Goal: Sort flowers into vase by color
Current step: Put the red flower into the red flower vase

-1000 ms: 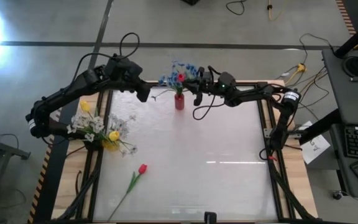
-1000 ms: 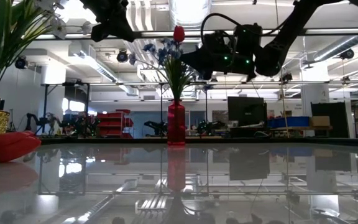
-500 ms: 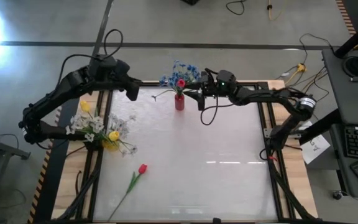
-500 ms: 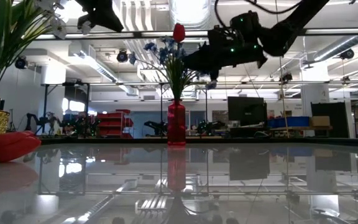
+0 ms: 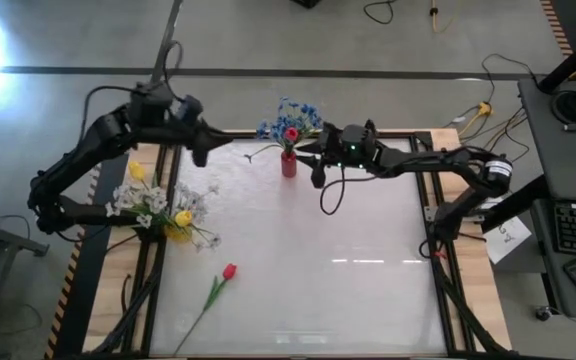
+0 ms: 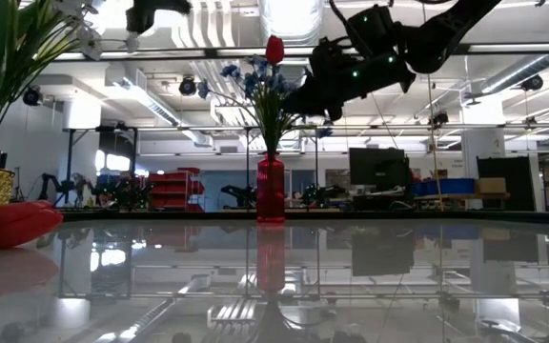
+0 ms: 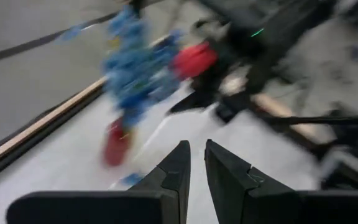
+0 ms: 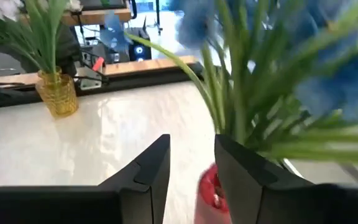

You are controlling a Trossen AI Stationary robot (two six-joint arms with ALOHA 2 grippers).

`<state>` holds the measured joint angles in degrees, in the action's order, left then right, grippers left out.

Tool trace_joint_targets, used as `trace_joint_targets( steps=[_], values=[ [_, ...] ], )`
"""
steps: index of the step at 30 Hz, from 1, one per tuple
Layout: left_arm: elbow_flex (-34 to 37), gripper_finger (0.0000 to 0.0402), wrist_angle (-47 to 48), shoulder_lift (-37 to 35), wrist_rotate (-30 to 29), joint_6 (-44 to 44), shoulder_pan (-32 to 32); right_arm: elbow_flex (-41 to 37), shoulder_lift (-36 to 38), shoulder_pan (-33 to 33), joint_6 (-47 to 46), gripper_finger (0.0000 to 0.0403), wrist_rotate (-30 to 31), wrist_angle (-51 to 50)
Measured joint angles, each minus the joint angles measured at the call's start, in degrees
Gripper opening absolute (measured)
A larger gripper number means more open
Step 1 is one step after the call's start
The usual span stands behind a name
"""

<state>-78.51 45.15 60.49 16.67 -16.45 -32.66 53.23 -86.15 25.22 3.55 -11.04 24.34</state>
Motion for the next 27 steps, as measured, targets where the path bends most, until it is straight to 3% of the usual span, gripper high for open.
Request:
trace_joint_targets(
  steps=[7,12,17,21,27],
  values=[
    [-11.0,0.0039,-1.5,1.1,15.5,-0.9,5.2,1.4,7.7,-6.3,-2.4,0.0121,6.2,-9.6],
    [-16.1,0.0039,-3.7,2.3,19.2,-3.4,18.9,1.9,13.1,-14.0,-6.6,0.0136,14.8,-19.3],
    [-17.1,0.0039,-2.8,4.1,10.2,-4.3,40.6,1.9,16.5,-22.4,-12.8,0.0150,27.0,-23.3],
    [-17.0,0.0038,3.5,6.5,1.1,-8.0,57.4,1.9,17.4,-29.3,-16.8,0.0161,37.4,-23.6],
    [-17.0,0.0038,15.0,10.9,-16.9,-24.7,77.3,1.9,16.7,-36.8,-23.2,0.0179,46.6,-24.3]
  ],
)
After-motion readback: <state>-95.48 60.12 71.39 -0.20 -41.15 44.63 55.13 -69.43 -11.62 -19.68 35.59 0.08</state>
